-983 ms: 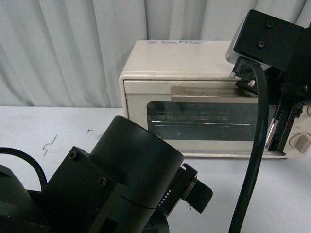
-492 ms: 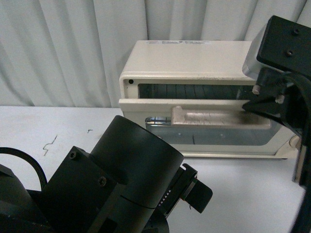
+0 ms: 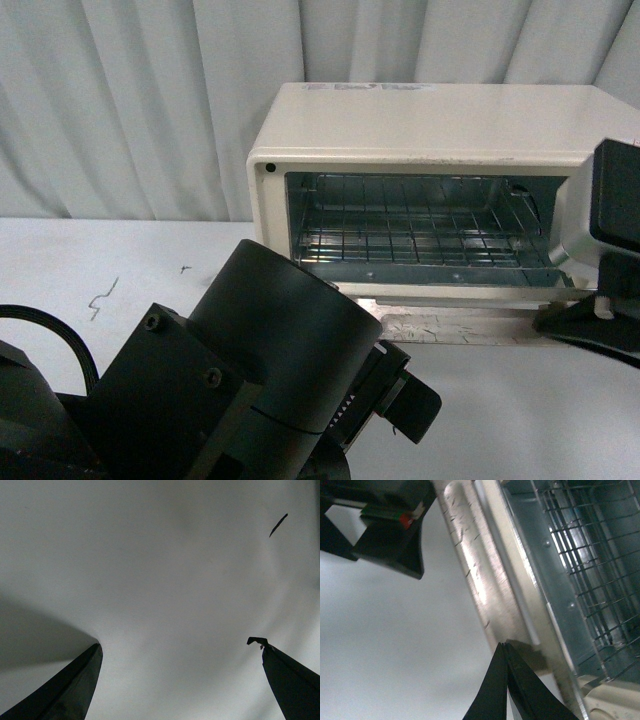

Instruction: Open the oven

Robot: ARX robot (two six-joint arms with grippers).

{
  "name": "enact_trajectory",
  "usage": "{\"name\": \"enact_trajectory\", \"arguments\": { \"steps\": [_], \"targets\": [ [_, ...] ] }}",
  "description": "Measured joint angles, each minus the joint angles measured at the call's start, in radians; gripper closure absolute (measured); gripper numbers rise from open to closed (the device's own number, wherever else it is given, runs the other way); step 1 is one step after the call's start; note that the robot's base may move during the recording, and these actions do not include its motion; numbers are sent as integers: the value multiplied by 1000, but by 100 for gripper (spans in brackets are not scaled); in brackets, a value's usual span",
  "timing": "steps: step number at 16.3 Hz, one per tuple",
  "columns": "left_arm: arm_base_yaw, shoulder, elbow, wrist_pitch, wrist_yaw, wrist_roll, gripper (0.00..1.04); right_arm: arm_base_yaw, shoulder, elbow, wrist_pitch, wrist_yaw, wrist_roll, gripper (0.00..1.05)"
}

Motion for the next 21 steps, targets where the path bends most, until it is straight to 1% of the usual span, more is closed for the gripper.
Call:
{"name": "enact_trajectory", "arguments": {
  "steps": [7, 11, 12, 13, 14, 15, 16, 17, 18, 19, 20, 21],
  "targets": [
    [0, 0, 0, 0, 1, 0, 7, -19, -88, -9, -25, -26, 9, 103],
    [0, 0, 0, 0, -1, 0, 7, -80, -284, -4, -40, -77, 71, 103],
    [0, 0, 0, 0, 1, 0, 7, -99, -348, -5, -65, -92, 90, 103],
    [0, 0, 0, 0, 1, 0, 7, -117, -420, -4, -101, -114, 95, 96],
    [0, 0, 0, 0, 0, 0, 7, -128, -489, -5, -128, -126, 108, 85],
    [0, 0, 0, 0, -1, 0, 7, -130, -527, -2, -119, -129, 116, 74],
    [0, 0, 0, 0, -2, 0, 7, -119, -543, -16, -40, -89, 151, 69],
    [-1, 0, 0, 0, -2, 0, 7, -62, -579, -117, 208, 143, 312, 79],
    [0, 0, 0, 1, 4, -1, 7, -50, -620, -234, 359, 313, 478, 90],
    [0, 0, 0, 1, 3, 0, 7, -70, -645, -316, 456, 454, 666, 101],
    [0, 0, 0, 0, 2, 0, 7, -92, -670, -357, 513, 512, 806, 103],
    [0, 0, 0, 0, -1, 0, 7, -96, -707, -385, 528, 511, 889, 103]
  ]
}}
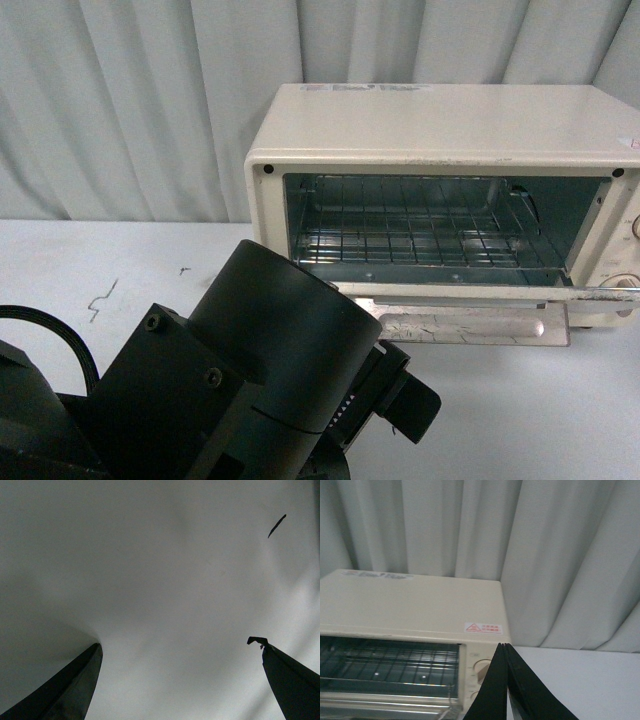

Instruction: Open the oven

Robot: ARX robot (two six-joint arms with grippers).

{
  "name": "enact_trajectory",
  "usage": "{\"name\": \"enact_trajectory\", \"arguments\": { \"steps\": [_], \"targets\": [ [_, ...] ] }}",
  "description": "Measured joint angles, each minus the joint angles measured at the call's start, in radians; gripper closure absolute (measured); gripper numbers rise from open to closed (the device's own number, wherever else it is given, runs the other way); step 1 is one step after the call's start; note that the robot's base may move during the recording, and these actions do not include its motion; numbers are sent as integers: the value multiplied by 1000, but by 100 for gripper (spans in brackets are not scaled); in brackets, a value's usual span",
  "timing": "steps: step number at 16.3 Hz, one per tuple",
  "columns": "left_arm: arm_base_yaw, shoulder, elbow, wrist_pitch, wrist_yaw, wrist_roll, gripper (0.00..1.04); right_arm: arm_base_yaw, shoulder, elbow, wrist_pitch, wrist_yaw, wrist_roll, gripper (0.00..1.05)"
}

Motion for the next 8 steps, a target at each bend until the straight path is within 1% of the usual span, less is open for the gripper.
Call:
{"name": "enact_trajectory", "arguments": {
  "steps": [1, 2, 3, 8],
  "targets": [
    [0, 0, 0, 0, 0, 0, 7, -3, -32, -28, 3, -16, 55, 103],
    [0, 0, 0, 0, 0, 0, 7, -58, -58, -62, 2, -80, 80, 103],
    [0, 0, 0, -1, 1, 0, 7, -90, -78, -90, -2, -79, 98, 103],
    [0, 0, 0, 0, 0, 0, 7, -85, -206, -177, -37, -90, 117, 103]
  ]
}}
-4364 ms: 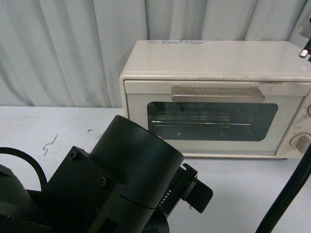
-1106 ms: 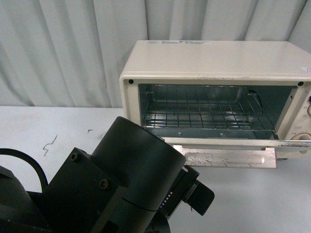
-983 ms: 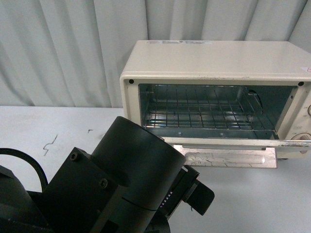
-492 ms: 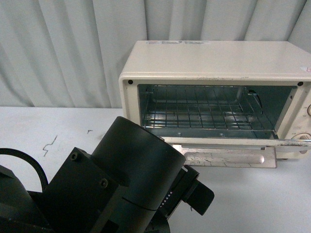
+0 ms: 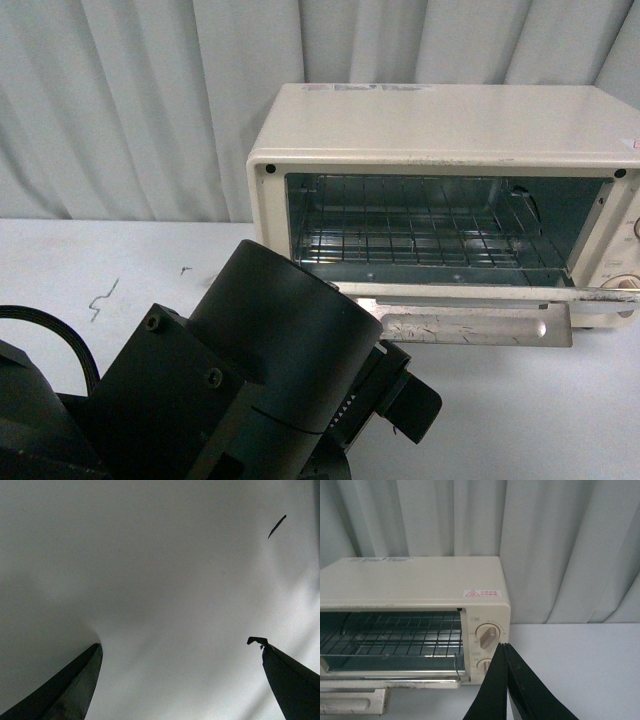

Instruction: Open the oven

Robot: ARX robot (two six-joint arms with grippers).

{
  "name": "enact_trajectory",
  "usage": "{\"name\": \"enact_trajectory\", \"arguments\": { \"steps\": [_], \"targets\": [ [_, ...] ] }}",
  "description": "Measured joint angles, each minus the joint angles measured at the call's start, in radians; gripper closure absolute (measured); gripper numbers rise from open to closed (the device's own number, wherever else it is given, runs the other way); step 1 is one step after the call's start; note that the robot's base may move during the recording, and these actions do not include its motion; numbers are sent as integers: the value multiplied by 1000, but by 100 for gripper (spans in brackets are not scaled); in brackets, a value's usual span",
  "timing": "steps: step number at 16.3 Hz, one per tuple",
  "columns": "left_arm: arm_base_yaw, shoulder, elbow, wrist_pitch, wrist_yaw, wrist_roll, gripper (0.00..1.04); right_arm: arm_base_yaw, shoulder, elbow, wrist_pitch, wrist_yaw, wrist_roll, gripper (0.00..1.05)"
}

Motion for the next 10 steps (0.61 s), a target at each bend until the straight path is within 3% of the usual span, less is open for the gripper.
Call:
{"name": "enact_trajectory", "arguments": {
  "steps": [10],
  "targets": [
    [0, 0, 0, 0, 0, 0, 7, 0, -220, -98, -119, 0, 2, 103]
  ]
}}
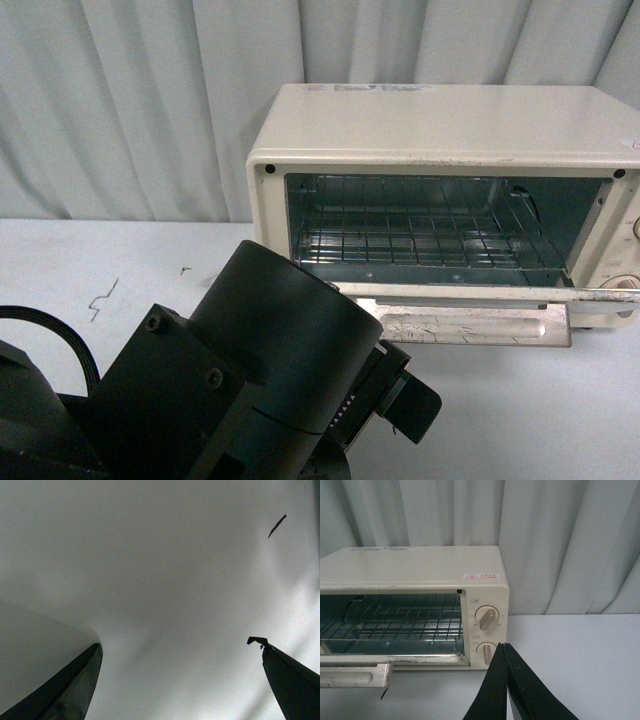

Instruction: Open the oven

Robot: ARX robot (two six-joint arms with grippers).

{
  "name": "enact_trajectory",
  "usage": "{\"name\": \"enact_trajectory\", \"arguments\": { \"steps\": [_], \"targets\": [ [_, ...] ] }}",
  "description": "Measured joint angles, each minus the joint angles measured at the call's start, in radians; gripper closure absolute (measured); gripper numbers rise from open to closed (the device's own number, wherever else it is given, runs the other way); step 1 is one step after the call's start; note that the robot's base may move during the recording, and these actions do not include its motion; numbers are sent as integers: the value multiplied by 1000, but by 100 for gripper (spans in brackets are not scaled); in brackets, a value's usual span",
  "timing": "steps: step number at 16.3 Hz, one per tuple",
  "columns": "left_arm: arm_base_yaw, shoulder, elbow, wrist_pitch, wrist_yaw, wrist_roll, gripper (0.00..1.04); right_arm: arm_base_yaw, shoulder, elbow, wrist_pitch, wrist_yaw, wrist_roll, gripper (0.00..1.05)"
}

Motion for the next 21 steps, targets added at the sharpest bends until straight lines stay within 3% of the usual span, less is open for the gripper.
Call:
{"name": "enact_trajectory", "arguments": {
  "steps": [9, 11, 17, 21],
  "targets": [
    [0, 0, 0, 0, 0, 0, 7, 0, -145, 0, -138, 0, 1, 103],
    [0, 0, 0, -1, 2, 0, 7, 0, -306, 0, -307, 0, 2, 103],
    [0, 0, 0, -1, 0, 0, 7, 0, -313, 0, -311, 0, 2, 103],
    [0, 0, 0, -1, 0, 0, 7, 0, -313, 0, -311, 0, 2, 64]
  ]
}}
